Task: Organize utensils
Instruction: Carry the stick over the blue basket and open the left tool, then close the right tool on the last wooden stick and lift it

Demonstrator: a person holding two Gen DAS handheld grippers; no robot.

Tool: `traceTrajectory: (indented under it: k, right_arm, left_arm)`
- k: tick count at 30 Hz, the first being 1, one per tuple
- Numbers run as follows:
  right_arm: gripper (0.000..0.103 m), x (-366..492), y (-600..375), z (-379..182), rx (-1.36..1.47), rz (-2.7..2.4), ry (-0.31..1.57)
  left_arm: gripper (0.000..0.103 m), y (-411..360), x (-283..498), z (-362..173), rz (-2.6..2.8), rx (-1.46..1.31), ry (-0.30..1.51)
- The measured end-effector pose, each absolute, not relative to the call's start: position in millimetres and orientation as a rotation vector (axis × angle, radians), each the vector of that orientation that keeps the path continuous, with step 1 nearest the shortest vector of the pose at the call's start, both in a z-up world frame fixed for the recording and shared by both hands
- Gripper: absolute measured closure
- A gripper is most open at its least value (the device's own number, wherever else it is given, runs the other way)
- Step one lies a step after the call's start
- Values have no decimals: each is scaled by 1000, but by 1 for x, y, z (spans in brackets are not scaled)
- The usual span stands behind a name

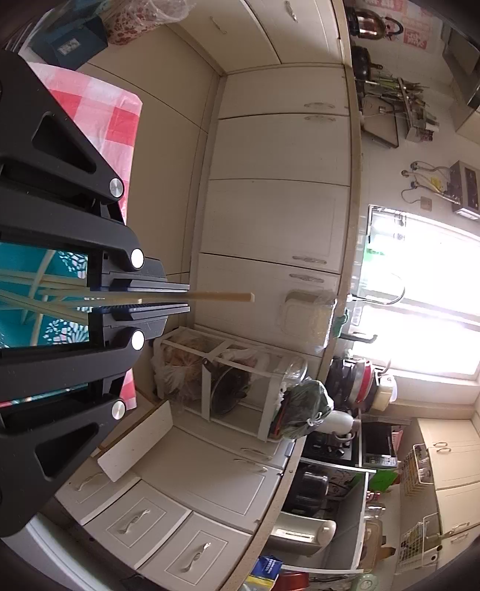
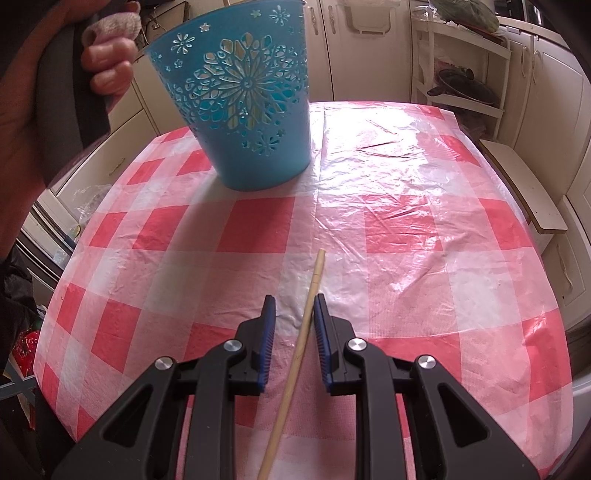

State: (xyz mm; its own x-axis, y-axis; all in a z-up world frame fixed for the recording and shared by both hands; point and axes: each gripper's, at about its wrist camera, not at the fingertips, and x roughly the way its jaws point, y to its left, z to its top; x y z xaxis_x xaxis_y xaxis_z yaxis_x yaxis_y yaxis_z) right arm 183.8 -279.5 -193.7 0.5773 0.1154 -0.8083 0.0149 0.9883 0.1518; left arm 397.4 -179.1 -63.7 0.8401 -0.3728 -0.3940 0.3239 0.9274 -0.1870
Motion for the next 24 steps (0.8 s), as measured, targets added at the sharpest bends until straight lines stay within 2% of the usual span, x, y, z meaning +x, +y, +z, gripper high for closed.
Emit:
traceTrajectory:
  k: [2, 3, 4, 6, 10, 13, 18, 20, 24]
  right_arm:
    - [80, 184, -280, -194, 150, 63, 955]
    - [80, 184, -280, -194, 151, 64, 955]
    - [79, 184, -280, -194, 153, 67, 955]
    - [77, 184, -281, -193, 159, 75, 956]
    - [77, 183, -285, -193, 185, 84, 963]
    - [76, 180, -286, -192, 179, 89, 967]
    - [74, 175, -277, -192, 105, 75, 970]
    - [69, 173, -278, -191, 125, 93, 984]
    - [71, 170, -281, -191, 144, 84, 986]
  left_arm:
    - [92, -172, 389, -66, -366, -102, 452]
    - [80, -167, 384, -67, -364, -98, 458]
    - [63, -162, 377, -66, -354, -94, 458]
    - [44, -145, 359, -65, -313, -91, 436]
    - [24, -105, 323, -78, -247, -103, 451]
    - [17, -77, 303, -109, -185, -116, 528]
    - [16, -39, 286, -171, -118, -177, 684]
    - [16, -30, 281, -185, -108, -206, 715]
    - [16, -27, 279, -208, -112, -233, 764]
